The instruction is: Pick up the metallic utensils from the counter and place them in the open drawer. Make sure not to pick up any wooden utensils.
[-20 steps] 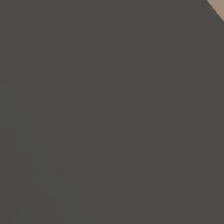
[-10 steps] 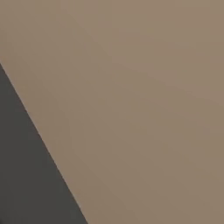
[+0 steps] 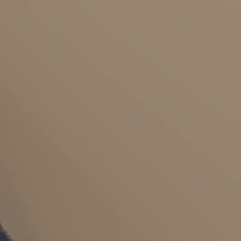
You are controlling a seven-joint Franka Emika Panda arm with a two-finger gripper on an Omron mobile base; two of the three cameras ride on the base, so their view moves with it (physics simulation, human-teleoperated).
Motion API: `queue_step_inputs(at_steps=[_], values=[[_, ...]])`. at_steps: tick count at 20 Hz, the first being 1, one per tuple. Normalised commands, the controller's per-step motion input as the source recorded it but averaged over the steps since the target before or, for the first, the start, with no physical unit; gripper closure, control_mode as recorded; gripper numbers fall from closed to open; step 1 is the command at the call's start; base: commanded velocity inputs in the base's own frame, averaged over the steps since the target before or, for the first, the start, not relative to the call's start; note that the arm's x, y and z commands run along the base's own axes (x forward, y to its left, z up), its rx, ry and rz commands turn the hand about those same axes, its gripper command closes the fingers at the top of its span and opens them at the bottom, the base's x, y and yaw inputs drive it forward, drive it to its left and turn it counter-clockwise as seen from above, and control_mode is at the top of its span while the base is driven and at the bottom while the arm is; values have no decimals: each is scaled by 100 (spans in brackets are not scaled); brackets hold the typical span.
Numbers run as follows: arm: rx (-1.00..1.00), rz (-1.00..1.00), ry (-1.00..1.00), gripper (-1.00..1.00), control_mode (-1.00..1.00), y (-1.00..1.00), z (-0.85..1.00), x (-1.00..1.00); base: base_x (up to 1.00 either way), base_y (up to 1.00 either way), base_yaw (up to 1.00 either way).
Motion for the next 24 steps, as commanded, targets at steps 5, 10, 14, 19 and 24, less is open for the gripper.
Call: queue_step_inputs(at_steps=[5,10,14,19,24], values=[[0,0,0,100,100,0,0,0,35,36,-88],[0,0,0,100,100,0,0,0,17,29,-94],[0,0,0,100,100,0,0,0,0,21,-94],[0,0,0,100,100,0,0,0,-6,55,-79],[0,0,0,100,100,0,0,0,-19,90,-65]])
